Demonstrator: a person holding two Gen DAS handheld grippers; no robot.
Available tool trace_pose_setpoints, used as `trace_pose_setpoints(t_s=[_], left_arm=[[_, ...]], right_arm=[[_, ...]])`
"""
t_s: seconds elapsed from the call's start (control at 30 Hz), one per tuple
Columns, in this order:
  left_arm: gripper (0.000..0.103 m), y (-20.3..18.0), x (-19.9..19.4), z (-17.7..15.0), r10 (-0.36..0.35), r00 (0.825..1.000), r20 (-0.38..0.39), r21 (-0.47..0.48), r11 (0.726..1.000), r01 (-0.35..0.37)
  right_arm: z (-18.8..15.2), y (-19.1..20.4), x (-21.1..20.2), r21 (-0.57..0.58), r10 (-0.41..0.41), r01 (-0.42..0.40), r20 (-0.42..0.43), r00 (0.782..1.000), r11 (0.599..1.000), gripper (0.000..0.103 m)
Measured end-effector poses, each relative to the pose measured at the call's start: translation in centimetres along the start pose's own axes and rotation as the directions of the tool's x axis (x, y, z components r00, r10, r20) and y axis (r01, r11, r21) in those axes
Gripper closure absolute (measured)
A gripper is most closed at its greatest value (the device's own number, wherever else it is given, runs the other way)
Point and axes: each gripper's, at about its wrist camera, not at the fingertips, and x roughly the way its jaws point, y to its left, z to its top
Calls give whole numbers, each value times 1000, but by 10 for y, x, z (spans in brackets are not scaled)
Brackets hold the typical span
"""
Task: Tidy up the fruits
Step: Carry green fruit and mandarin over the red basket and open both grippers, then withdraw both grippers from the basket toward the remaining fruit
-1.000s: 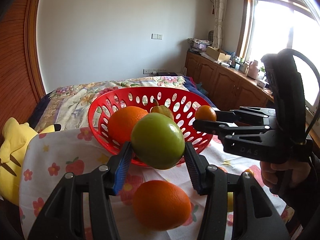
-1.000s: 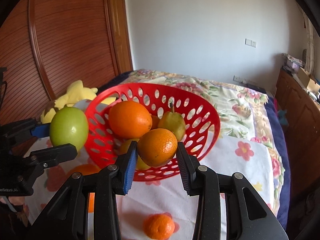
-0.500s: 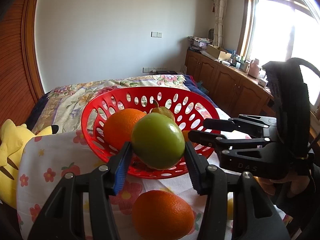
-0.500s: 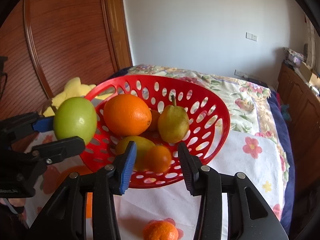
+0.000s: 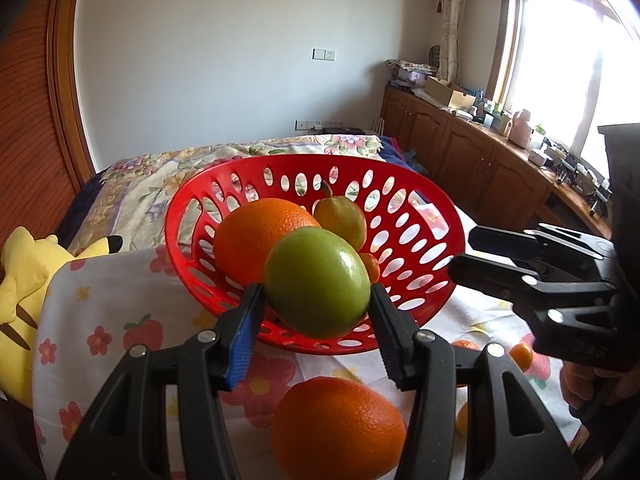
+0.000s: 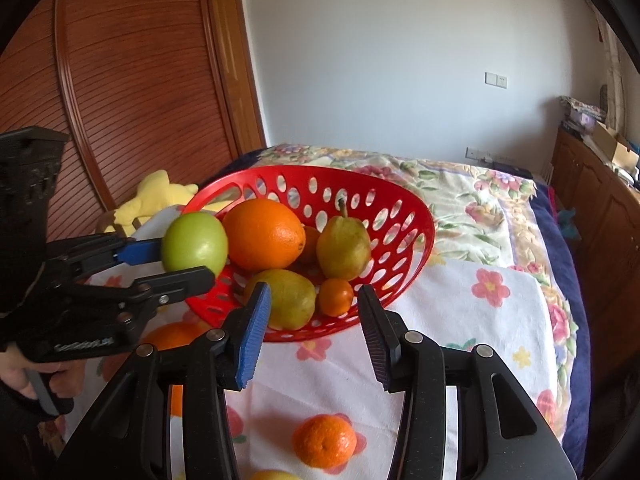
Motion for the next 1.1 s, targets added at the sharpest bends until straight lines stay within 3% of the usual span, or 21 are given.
trace_pose_setpoints(t_s=[0.3, 0.83, 1.1], left_arm=[[49, 5, -12, -1, 13, 999, 30, -13, 1000, -12], [42, 19, -59, -48, 41, 999, 35, -42, 998, -39], [41, 16, -67, -63, 13, 1000, 26, -45, 999, -12]], right_arm=[[-13, 8, -9, 3, -1, 1, -3, 1000, 1000, 57], [-60, 9, -43, 49, -52, 53, -22, 998, 997, 55], [-83, 12, -50, 82, -74, 78, -51, 996, 994, 51]])
